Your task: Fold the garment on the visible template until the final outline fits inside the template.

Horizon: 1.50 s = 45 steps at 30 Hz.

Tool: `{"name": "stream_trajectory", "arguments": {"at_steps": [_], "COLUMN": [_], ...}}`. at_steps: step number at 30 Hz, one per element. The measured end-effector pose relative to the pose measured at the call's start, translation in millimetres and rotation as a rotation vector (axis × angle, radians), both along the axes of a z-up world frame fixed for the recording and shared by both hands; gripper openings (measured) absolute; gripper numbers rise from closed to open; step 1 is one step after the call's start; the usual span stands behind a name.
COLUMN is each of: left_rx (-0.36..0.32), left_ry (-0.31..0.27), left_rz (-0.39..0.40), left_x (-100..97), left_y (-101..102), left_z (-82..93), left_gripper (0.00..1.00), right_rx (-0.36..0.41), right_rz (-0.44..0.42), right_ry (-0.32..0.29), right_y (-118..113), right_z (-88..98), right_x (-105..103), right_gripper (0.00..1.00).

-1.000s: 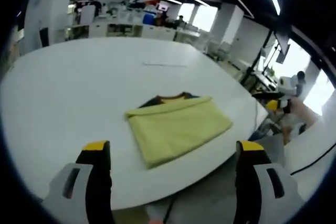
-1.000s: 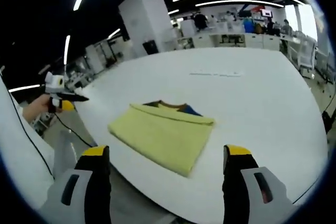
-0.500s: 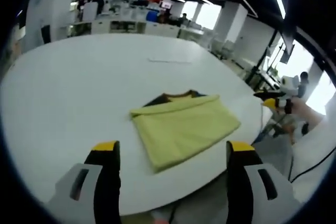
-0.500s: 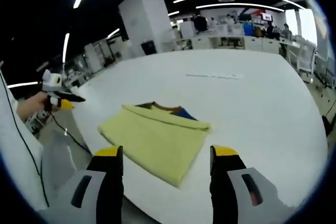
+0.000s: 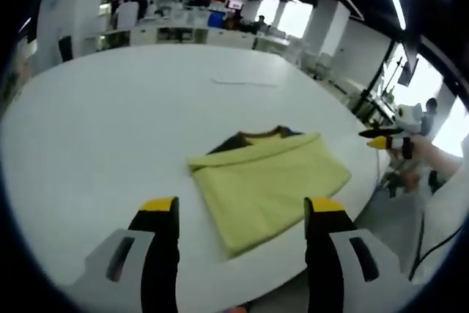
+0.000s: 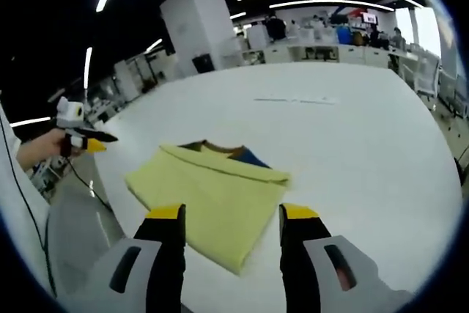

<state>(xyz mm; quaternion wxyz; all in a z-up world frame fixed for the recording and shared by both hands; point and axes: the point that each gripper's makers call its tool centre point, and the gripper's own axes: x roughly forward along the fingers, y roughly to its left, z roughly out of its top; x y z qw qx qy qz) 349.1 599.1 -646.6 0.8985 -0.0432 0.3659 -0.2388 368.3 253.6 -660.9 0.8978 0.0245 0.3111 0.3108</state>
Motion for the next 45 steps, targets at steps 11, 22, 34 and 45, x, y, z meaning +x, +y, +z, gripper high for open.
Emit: {"name": "stream_trajectory", "arguments": {"at_steps": [11,22,34,45], "left_rx": [0.022,0.051,0.084,0.112], "left_ry": [0.020,0.029,0.044,0.045], "left_rz": [-0.005,-0.001,0.006,0.003], "left_x": [18.0,38.2,62.4,77.7], "left_y": [0.5,6.3,14.8,17.7], "left_z": [-20.7,-41.9,-63.0,-77.3], "left_gripper": [0.57,0.49,0.42,0.34], "right_rx": [-0.019,-0.018,-0.051,-0.086], "right_rz": [0.003,0.005,-0.010,0.004], "right_ry": [0.013,0.005,0.013,0.024], "right_y": [-1.7,0.8,-5.8,-6.2], "right_z": [-13.3,-27.6,-47.5,-64.1], "right_x": [20.2,38.9,60.0,73.0], "right_gripper": [0.47,0.43,0.34,0.28]}}
